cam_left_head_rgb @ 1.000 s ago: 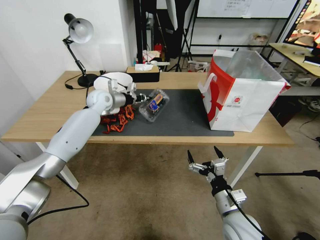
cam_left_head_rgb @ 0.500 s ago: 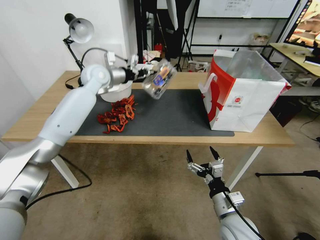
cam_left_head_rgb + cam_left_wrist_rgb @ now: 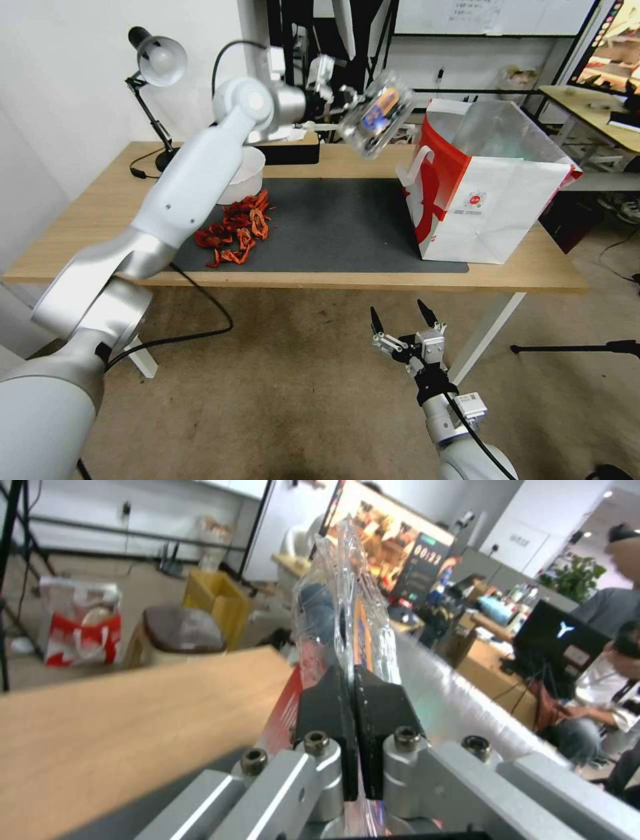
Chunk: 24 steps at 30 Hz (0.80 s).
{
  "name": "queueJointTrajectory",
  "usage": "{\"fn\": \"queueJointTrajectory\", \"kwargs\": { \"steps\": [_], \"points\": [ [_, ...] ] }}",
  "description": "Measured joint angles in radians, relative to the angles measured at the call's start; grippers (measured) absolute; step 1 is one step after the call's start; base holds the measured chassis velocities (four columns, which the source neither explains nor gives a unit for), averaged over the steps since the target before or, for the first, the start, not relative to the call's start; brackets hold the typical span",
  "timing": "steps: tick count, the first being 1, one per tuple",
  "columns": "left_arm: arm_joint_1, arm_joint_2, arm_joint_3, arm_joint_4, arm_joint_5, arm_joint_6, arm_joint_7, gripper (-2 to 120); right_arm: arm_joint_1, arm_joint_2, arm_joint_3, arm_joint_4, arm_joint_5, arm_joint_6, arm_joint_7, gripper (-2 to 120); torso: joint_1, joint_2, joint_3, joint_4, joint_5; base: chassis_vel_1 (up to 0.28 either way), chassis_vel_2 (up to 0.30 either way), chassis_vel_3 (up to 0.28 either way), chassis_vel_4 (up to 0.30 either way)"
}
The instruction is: Close the takeout container lid, then place the container into the takeout bag.
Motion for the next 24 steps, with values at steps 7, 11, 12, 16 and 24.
{"fn": "queueJointTrajectory", "kwargs": {
  "steps": [7,11,12,16,24],
  "points": [
    [-0.079,-0.074,0.013,0.044,-0.001,-0.024,0.000,0,0.002,0.009,-0.003,-0.011,-0.006,0.003,-0.003,100,0.000,0.000,0.000,0.0000,0.0000,0.000,0.000,0.000,0.000],
    [-0.091,-0.127,0.020,0.051,-0.001,-0.045,-0.001,0,0.003,0.009,-0.003,-0.012,-0.006,0.003,-0.003,100,0.000,0.000,0.000,-0.0003,0.0001,0.000,0.000,0.000,0.000],
    [-0.092,-0.139,0.024,0.053,-0.001,-0.055,0.000,0,0.002,0.009,-0.002,-0.012,-0.007,0.003,-0.003,100,0.000,0.000,0.000,-0.0004,0.0002,0.000,0.000,0.000,0.000],
    [-0.095,-0.182,0.043,0.058,-0.002,-0.092,0.007,0,-0.002,0.009,0.001,-0.013,-0.007,0.005,-0.004,100,0.000,0.000,0.000,-0.0003,0.0001,0.000,0.000,0.000,0.000],
    [-0.117,-0.257,0.103,0.088,-0.006,-0.189,0.013,0,-0.011,0.012,0.006,-0.018,-0.008,0.011,-0.007,100,0.000,0.000,0.000,-0.0002,0.0000,0.000,0.000,0.000,0.000]
  ]
}}
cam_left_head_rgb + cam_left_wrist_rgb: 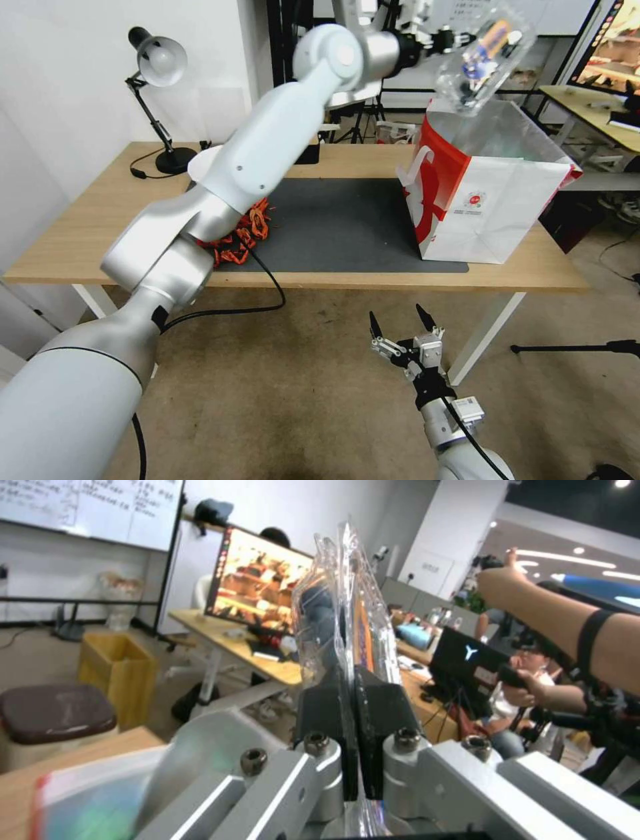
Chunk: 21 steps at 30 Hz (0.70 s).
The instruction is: Close the takeout container lid, then place the container into the takeout bag.
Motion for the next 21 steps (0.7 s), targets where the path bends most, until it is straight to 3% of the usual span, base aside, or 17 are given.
{"fn": "queueJointTrajectory", "kwargs": {
  "steps": [5,13,21],
  "points": [
    [-0.017,-0.035,0.065,0.049,0.000,-0.113,0.016,0,-0.001,0.005,-0.004,-0.002,-0.002,0.001,-0.002,100,0.000,0.000,0.000,-0.0001,0.0000,0.000,0.000,0.000,0.000],
    [0.002,-0.032,0.172,0.056,0.008,-0.255,0.032,0,0.004,0.004,-0.006,-0.010,-0.001,0.003,-0.005,100,0.000,0.000,0.000,0.0002,-0.0001,0.000,0.000,0.000,0.000],
    [0.019,-0.033,0.226,0.058,0.067,-0.304,0.041,0,0.013,0.005,-0.010,-0.018,0.003,0.004,-0.006,100,0.000,0.000,0.000,0.0002,-0.0002,0.000,0.000,0.000,0.000]
  ]
}}
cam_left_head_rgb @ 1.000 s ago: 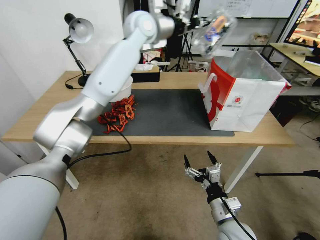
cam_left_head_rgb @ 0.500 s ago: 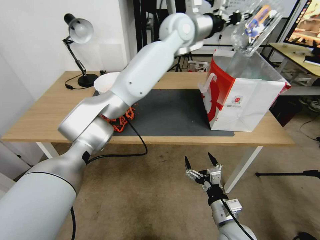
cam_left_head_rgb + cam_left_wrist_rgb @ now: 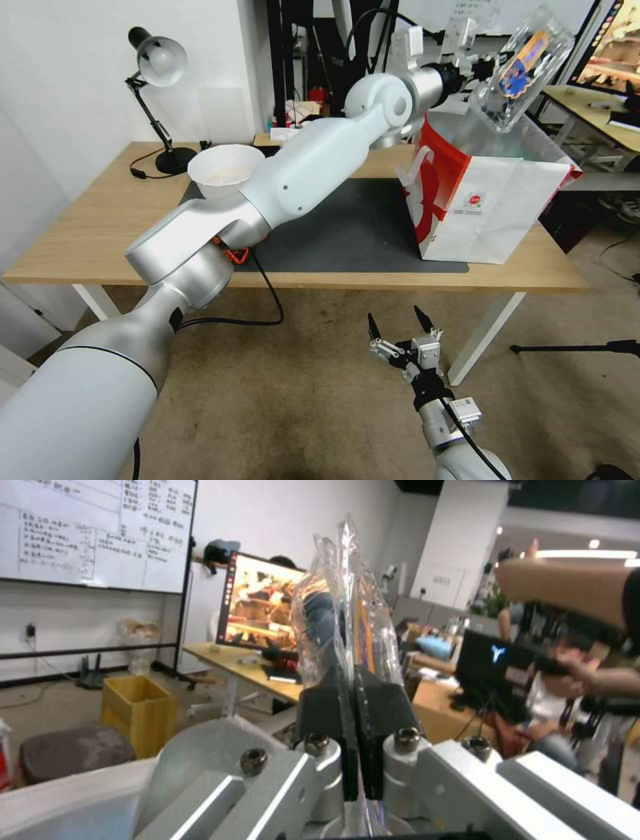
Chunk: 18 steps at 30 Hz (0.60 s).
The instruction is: Close the takeout container lid, then place the container into the takeout bag.
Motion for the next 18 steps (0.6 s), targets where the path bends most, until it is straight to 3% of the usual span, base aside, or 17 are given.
{"fn": "queueJointTrajectory", "kwargs": {
  "steps": [12,15,17,18],
  "points": [
    [0.015,0.010,0.043,-0.012,0.121,-0.009,0.022,1,0.005,0.005,-0.004,-0.003,0.003,0.000,-0.004,100,0.000,0.000,0.000,-0.0001,0.0000,0.000,0.000,0.000,0.000],
    [0.015,0.012,0.044,-0.013,0.127,-0.008,0.020,7,0.006,0.005,-0.005,-0.004,0.003,0.000,-0.005,100,0.000,0.000,0.000,-0.0001,0.0000,0.000,0.000,0.000,0.000],
    [0.015,0.017,0.045,-0.017,0.130,-0.006,0.017,21,0.009,0.004,-0.007,-0.006,0.003,0.000,-0.005,100,0.000,0.000,0.000,0.0000,0.0000,0.000,0.000,0.000,0.000],
    [0.015,0.017,0.045,-0.017,0.130,-0.006,0.017,21,0.009,0.004,-0.007,-0.006,0.003,0.000,-0.005,100,0.000,0.000,0.000,0.0000,0.0000,0.000,0.000,0.000,0.000]
  ]
}}
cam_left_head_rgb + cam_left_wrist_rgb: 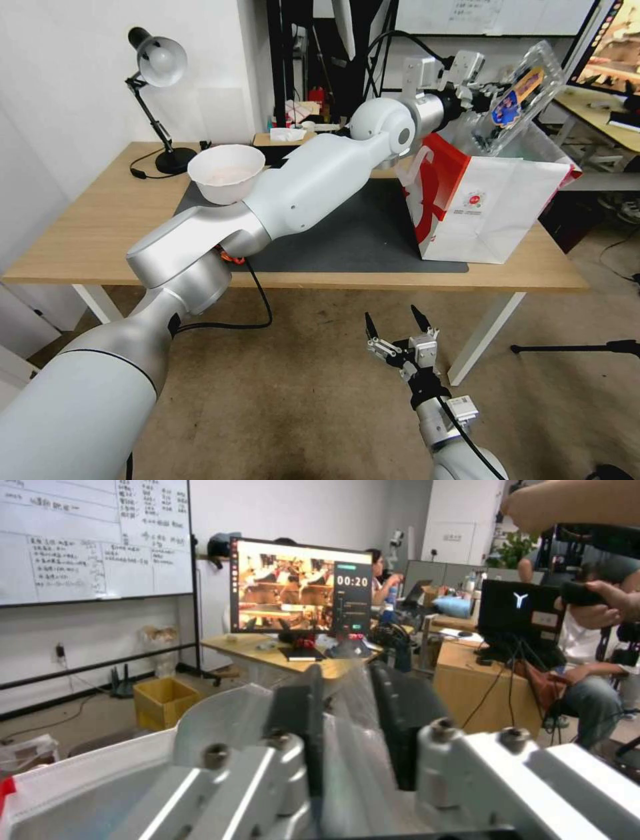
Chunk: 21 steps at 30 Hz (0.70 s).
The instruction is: Close the takeout container lid, then place the container into the takeout bag.
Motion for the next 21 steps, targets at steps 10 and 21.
{"fn": "queueJointTrajectory", "kwargs": {
  "steps": [10,21],
  "points": [
    [0.027,0.102,-0.037,-0.100,-0.017,-0.003,-0.066,73,0.020,-0.005,-0.014,-0.010,0.004,-0.004,0.000,100,0.000,0.000,0.000,0.0000,-0.0002,0.000,0.000,0.000,0.000],
    [0.167,0.284,-0.068,-0.344,0.177,-0.055,-0.299,99,0.002,0.002,-0.004,-0.001,0.005,-0.004,0.006,100,0.000,0.000,0.000,0.0001,-0.0003,0.000,0.000,0.000,0.000]
  ]
}}
